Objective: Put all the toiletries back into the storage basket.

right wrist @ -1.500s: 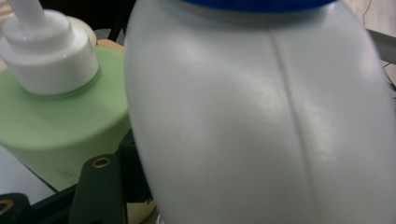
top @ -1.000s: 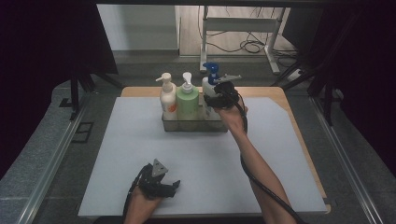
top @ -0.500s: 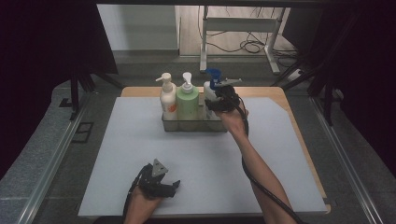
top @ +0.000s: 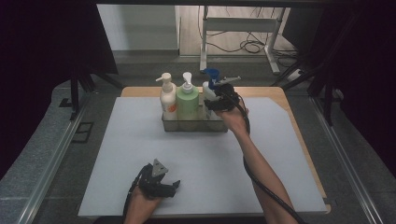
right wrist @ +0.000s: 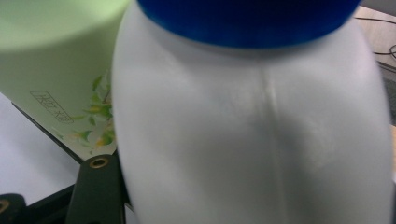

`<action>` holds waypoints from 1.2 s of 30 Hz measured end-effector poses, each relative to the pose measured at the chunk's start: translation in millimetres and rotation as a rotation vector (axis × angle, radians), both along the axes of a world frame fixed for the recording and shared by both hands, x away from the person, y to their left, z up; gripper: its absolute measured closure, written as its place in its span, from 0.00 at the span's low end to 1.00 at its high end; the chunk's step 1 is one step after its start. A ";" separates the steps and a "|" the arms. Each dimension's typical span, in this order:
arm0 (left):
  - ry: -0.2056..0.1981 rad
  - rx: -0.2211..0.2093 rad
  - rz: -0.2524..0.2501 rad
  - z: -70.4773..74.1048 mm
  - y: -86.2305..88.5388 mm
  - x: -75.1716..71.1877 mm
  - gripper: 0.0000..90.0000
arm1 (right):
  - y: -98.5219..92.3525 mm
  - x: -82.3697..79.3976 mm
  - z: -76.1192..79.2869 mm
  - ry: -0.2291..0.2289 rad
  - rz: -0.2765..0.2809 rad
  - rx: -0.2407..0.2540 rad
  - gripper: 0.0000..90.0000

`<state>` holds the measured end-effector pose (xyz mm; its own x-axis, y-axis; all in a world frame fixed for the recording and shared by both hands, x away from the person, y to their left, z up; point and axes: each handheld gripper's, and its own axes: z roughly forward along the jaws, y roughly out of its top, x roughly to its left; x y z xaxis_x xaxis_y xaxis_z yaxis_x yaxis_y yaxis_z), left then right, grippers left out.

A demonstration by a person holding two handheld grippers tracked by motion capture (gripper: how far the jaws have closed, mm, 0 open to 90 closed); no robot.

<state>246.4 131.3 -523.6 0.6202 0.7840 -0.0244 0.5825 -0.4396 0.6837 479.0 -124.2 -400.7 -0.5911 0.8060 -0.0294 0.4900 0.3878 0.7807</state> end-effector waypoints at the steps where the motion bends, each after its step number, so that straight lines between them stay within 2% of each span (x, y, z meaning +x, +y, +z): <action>1: 0.000 0.000 0.000 0.0 0.0 0.0 0.13 | -0.4 0.1 -0.1 0.002 0.001 0.006 0.39; 8: 0.000 0.000 0.000 0.0 0.0 0.0 0.13 | -3.2 0.8 -0.9 0.004 0.019 0.033 0.31; 13: -0.001 -0.001 0.000 -0.1 0.0 0.0 0.13 | -6.8 -0.2 -0.6 -0.010 0.031 0.025 0.23; 17: -0.001 -0.001 0.000 -0.2 0.0 0.0 0.13 | -9.6 -2.2 0.1 -0.012 0.054 0.020 0.22; 25: -0.001 -0.001 0.000 -0.2 0.0 0.0 0.13 | -12.0 -7.2 -0.3 -0.022 0.065 0.011 0.20; 36: -0.001 -0.001 0.000 -0.1 0.0 -0.1 0.13 | -26.7 -19.3 4.2 -0.022 0.095 0.019 0.18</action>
<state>246.3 131.3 -523.7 0.6199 0.7843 -0.0244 0.5822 -0.4390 0.6843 459.6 -150.9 -396.5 -0.6644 0.7468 -0.0281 0.4347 0.4167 0.7983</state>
